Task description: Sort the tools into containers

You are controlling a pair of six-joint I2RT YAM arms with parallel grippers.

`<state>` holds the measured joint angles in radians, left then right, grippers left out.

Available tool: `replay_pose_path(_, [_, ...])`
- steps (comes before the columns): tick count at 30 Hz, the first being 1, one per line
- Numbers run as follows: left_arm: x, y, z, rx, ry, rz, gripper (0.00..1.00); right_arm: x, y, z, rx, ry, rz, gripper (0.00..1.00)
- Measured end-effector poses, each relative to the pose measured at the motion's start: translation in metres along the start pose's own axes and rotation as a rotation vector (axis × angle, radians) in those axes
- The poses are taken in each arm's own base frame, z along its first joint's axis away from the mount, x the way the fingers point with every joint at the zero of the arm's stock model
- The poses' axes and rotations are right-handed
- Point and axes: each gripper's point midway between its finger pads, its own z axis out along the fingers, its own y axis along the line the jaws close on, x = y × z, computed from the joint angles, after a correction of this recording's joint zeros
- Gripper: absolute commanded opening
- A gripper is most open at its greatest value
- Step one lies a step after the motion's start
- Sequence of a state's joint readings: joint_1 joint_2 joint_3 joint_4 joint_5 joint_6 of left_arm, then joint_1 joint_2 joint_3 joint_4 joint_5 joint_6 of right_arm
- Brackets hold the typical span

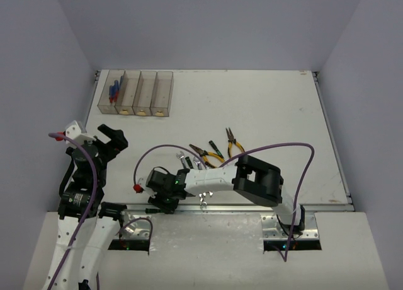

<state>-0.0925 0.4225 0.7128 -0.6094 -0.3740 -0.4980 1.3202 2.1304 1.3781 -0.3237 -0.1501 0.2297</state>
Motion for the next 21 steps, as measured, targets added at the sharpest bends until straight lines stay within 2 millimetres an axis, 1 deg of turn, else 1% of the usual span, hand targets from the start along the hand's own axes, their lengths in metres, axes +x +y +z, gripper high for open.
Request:
replay_pose_path(4, [0.000, 0.000, 0.000, 0.000, 0.000, 0.000, 1.00, 0.003, 0.001, 0.002, -0.048, 0.010, -0.030, 0.32])
replay_pose_path(10, [0.000, 0.000, -0.001, 0.002, -0.002, -0.001, 1.00, 0.004, 0.002, 0.003, -0.077, 0.014, -0.080, 0.29])
replay_pose_path(13, [-0.002, 0.000, -0.002, 0.005, -0.007, -0.003, 1.00, 0.002, 0.002, 0.005, -0.066, 0.011, -0.087, 0.23])
replay_pose_path(14, [-0.002, 0.000, -0.002, 0.005, -0.008, -0.004, 1.00, 0.001, 0.002, 0.006, -0.058, 0.008, -0.089, 0.18])
replay_pose_path(18, [-0.002, 0.000, -0.002, 0.006, -0.008, -0.004, 1.00, -0.005, 0.002, 0.009, -0.014, -0.013, -0.098, 0.07])
replay_pose_path(20, [-0.002, 0.000, -0.002, 0.006, -0.008, -0.004, 1.00, -0.008, 0.002, 0.011, 0.010, -0.031, -0.097, 0.04])
replay_pose_path(21, [-0.002, 0.000, -0.002, 0.006, -0.008, -0.004, 1.00, -0.010, 0.001, 0.012, 0.022, -0.043, -0.095, 0.02])
